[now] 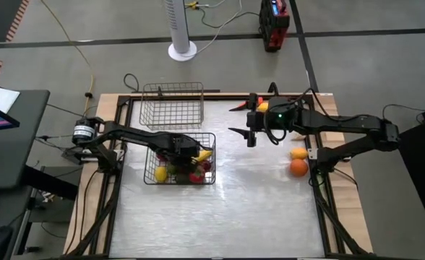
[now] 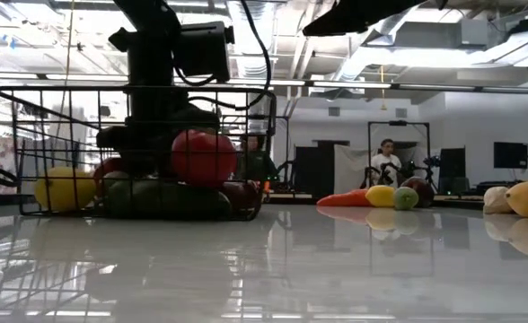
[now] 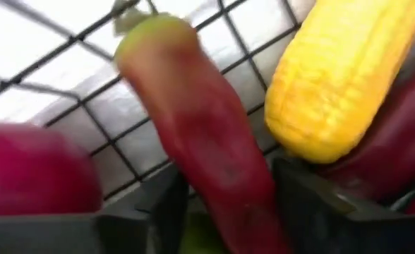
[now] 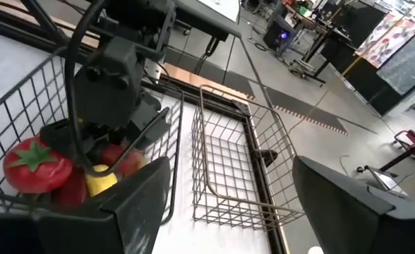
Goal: Sort produce into baskets
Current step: Put the top red chili pepper into the top wire basket
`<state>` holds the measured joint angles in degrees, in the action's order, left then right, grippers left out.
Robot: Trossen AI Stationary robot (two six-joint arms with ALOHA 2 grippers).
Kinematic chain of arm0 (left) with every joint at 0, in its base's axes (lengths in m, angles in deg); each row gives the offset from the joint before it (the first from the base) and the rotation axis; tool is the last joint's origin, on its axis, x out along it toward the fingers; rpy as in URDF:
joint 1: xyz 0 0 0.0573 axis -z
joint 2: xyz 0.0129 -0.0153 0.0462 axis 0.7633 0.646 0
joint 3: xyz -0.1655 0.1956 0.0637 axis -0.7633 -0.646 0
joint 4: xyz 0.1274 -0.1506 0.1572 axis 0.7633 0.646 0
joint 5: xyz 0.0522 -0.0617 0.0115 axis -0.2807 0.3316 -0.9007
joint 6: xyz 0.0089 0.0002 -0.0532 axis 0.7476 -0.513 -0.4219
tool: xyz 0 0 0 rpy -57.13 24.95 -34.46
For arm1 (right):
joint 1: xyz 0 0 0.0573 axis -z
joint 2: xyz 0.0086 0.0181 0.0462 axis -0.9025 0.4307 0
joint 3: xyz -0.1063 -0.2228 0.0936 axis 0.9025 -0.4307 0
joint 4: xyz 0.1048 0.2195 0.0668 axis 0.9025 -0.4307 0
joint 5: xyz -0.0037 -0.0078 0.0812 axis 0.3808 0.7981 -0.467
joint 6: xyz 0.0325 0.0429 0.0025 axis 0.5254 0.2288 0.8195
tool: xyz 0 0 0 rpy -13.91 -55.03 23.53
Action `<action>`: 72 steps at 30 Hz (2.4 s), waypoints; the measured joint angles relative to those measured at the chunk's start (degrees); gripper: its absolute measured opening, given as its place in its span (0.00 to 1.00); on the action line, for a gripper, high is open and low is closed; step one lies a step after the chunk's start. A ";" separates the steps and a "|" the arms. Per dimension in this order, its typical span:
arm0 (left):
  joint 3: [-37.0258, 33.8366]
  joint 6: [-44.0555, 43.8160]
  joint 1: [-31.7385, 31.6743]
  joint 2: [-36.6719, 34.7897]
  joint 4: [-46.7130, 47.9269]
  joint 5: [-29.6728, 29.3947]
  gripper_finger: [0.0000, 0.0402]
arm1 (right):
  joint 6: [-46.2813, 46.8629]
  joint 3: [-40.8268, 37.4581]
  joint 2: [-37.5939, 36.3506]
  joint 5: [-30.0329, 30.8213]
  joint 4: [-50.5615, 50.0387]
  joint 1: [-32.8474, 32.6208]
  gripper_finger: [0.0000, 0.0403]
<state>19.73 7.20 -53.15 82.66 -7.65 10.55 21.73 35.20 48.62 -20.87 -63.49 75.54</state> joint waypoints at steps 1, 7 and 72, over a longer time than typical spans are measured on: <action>0.00 0.36 0.02 0.02 0.00 -0.02 0.39 | 0.14 0.00 0.00 0.00 0.00 0.00 0.81; 3.44 4.11 0.39 -0.16 2.03 0.47 0.23 | 1.07 0.00 0.00 -0.02 -0.23 0.00 0.81; 28.50 48.44 -34.34 -0.39 22.40 -12.77 0.66 | 5.30 0.00 0.02 -1.44 -5.86 1.11 0.81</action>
<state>48.23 55.64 -87.49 82.27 14.75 -2.22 27.03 35.20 48.64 -22.32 -69.35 76.65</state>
